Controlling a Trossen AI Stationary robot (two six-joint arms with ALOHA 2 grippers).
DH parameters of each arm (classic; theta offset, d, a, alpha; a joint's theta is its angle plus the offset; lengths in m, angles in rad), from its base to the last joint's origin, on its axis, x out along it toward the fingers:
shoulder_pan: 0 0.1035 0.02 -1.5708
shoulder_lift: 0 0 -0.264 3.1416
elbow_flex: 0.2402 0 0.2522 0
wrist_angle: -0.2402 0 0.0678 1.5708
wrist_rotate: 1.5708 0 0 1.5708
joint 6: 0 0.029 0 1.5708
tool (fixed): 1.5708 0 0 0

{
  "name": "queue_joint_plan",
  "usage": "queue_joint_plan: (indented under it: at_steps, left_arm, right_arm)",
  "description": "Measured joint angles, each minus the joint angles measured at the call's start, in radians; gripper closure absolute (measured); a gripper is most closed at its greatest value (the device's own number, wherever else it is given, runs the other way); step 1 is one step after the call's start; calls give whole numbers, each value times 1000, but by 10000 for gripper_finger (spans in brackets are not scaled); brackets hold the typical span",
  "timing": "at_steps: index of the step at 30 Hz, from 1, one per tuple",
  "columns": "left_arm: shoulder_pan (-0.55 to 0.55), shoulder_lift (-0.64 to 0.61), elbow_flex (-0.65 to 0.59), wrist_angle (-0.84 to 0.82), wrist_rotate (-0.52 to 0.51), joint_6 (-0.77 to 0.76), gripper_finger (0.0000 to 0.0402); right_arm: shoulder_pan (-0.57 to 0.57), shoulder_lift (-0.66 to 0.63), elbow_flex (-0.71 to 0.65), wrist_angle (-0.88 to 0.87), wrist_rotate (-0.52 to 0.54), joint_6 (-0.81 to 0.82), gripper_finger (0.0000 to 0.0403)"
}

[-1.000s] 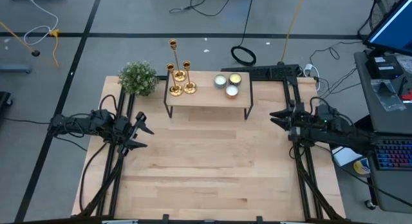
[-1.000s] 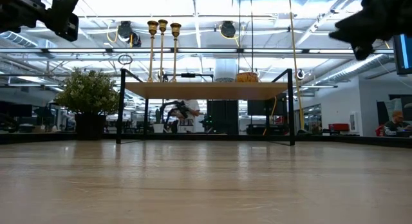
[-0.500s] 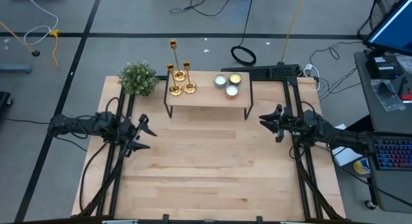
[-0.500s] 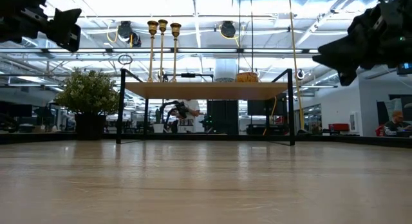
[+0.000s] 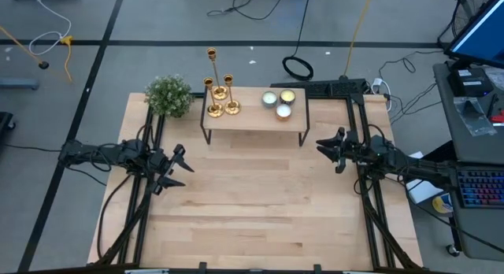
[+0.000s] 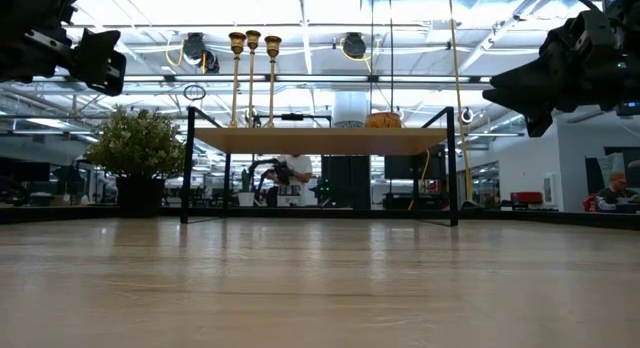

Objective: Pick & Place candle stick holders
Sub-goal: Return to Home Position

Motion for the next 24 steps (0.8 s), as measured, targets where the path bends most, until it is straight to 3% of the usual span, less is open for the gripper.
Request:
queue_joint_plan:
  at_steps: [24]
  left_arm:
    - [0, 0, 0, 5, -18, 56, 149]
  right_arm:
    - [0, 1, -3, 5, -3, 2, 293]
